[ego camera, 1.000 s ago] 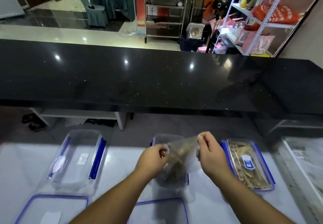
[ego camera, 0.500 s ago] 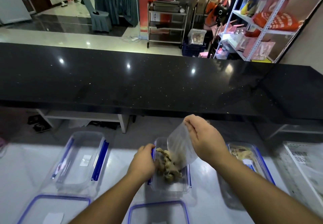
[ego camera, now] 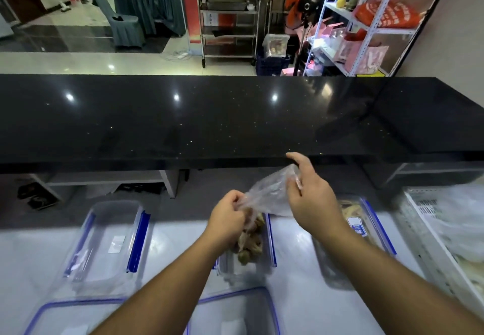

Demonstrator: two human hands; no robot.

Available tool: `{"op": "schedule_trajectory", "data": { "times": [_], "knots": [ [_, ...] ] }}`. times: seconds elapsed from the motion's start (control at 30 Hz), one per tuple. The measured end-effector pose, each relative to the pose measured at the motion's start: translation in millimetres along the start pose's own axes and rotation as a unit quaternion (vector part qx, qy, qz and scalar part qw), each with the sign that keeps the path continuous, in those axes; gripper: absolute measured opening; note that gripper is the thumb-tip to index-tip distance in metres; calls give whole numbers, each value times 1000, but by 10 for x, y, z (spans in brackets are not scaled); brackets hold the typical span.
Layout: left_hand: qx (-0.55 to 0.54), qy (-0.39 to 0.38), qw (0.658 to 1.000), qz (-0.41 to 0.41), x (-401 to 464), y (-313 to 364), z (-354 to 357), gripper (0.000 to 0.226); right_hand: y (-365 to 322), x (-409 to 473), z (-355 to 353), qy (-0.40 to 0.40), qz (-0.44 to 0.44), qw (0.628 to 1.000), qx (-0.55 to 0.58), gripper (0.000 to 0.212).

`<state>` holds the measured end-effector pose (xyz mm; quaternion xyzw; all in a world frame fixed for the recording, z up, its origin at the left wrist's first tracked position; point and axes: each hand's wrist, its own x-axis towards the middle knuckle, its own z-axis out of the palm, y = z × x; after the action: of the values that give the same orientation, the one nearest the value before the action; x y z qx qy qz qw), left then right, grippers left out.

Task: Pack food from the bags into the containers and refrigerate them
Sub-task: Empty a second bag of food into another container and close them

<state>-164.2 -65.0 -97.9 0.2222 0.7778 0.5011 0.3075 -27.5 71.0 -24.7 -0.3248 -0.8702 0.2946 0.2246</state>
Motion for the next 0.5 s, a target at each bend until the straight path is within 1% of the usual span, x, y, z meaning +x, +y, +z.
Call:
{"op": "schedule_trajectory", "data": {
  "times": [0.03, 0.1, 0.2, 0.23, 0.3, 0.37, 0.4, 0.43, 0.5],
  "knots": [
    [-27, 2, 1000, -12, -1, 14, 17, 18, 102, -46, 22, -12, 2, 999, -33, 35],
    [-75, -1, 997, -23, -22, 57, 82, 17, 316, -168, 83, -34, -2, 996, -84, 25],
    [-119, -18, 992, -37, -43, 111, 225, 14, 540, -324, 172, -35, -11, 992, -124, 14],
    [-119, -28, 992, -39, -56, 137, 292, 13, 596, -365, 176, -38, -23, 992, -116, 15],
    [-102, -53, 992, -53, -66, 187, 437, 11, 635, -415, 118, -82, -28, 995, -41, 28],
    [-87, -80, 990, -70, -93, 254, 611, 9, 669, -453, 4, -133, 4, 990, 41, 45],
    [-78, -89, 990, -72, -115, 290, 710, 9, 717, -466, -52, -143, 16, 988, 51, 49],
    [-70, -96, 990, -69, -142, 333, 816, 10, 778, -481, -108, -140, 18, 989, 50, 51],
    [-64, -114, 990, -59, -189, 434, 1079, 22, 956, -517, -248, -120, 18, 992, 40, 43]
  ]
}}
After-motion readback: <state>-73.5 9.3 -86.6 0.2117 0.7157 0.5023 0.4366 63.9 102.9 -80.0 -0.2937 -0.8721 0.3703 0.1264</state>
